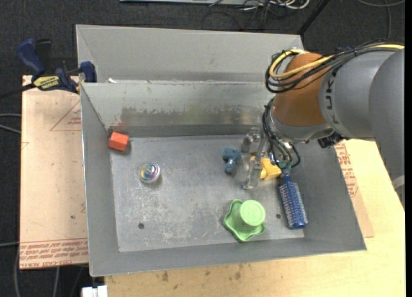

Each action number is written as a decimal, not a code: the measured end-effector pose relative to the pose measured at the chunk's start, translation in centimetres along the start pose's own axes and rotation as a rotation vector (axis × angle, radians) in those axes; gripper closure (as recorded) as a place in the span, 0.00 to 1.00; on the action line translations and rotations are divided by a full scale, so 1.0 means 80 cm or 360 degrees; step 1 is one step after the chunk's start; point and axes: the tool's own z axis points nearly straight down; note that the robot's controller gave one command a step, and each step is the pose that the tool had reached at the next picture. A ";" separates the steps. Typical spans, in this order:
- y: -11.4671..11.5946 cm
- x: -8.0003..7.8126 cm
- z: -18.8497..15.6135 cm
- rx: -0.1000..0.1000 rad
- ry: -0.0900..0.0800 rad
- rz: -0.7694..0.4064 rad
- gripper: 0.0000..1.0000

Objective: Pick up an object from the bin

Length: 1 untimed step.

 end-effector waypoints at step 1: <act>0.028 -0.023 -0.001 0.0003 -0.0006 0.0065 0.00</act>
Offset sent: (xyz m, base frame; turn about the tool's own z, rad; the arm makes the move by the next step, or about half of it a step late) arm 0.0204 0.0165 0.0007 0.0448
